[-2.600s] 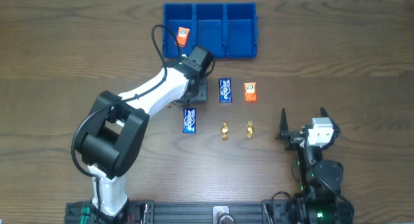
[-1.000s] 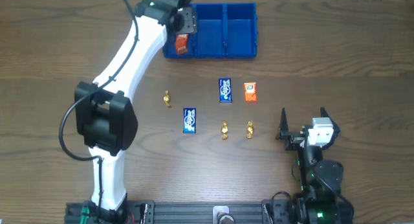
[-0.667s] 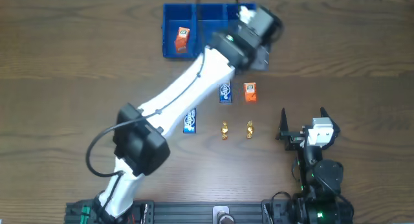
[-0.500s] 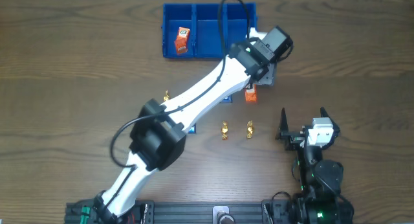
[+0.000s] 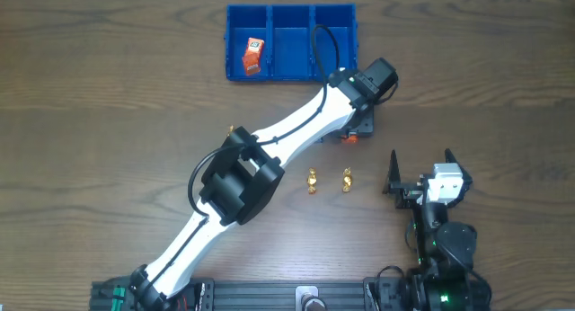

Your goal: Sort Candies Into Trays

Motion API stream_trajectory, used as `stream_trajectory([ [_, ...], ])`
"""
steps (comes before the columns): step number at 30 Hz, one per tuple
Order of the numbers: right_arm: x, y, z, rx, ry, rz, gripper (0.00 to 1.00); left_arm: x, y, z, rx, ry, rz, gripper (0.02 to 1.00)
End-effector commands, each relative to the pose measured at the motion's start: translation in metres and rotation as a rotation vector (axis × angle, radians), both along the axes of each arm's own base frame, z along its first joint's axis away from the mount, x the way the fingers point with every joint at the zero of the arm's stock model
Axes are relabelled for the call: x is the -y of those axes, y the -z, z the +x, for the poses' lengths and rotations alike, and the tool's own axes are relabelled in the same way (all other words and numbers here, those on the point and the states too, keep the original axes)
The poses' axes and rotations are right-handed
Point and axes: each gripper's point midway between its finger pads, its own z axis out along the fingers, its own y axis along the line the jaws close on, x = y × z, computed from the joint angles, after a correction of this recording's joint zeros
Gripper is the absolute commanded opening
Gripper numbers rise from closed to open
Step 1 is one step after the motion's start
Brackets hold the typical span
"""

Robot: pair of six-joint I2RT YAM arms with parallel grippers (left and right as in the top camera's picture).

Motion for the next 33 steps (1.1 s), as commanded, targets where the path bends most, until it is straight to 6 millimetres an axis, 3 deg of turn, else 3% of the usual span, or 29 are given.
stream_trajectory([
  [1, -0.001, 0.0, -0.001, 0.001, -0.002, -0.014, 0.998, 0.002, 0.005, -0.004, -0.003, 0.0, 0.015, 0.553],
  [4, -0.001, 0.0, -0.001, 0.001, -0.002, -0.014, 0.998, -0.001, 0.015, -0.006, -0.021, -0.013, 0.031, 0.465],
  [10, -0.001, 0.0, -0.001, 0.001, -0.002, -0.014, 0.998, -0.001, 0.014, -0.005, -0.019, -0.027, 0.03, 0.334],
  [13, -0.001, 0.0, -0.001, 0.001, -0.002, -0.014, 0.998, -0.003, 0.014, -0.003, -0.012, -0.031, 0.035, 0.312],
  [16, -0.001, 0.0, -0.001, 0.001, -0.002, -0.014, 0.998, -0.006, 0.001, 0.007, 0.025, -0.045, 0.031, 0.312],
  [18, -0.001, 0.0, -0.001, 0.001, -0.002, -0.014, 0.998, -0.013, -0.024, 0.021, 0.09, -0.064, 0.026, 0.31],
  [20, -0.001, 0.0, -0.001, 0.001, -0.002, -0.014, 0.998, -0.025, -0.063, 0.039, 0.184, -0.072, 0.018, 0.316],
  [23, -0.001, 0.0, -0.001, 0.001, -0.002, -0.014, 0.998, -0.066, -0.149, 0.072, 0.369, -0.098, 0.009, 0.316],
  [27, -0.001, 0.0, -0.001, 0.001, -0.002, -0.014, 0.998, -0.122, -0.212, 0.1, 0.482, -0.137, 0.004, 0.314],
  [30, -0.001, 0.0, -0.001, 0.001, -0.002, -0.014, 0.998, -0.16, -0.225, 0.118, 0.495, -0.162, 0.007, 0.316],
  [33, -0.001, 0.0, -0.001, 0.001, -0.002, -0.014, 0.998, -0.187, -0.205, 0.136, 0.44, -0.162, 0.0, 0.314],
])
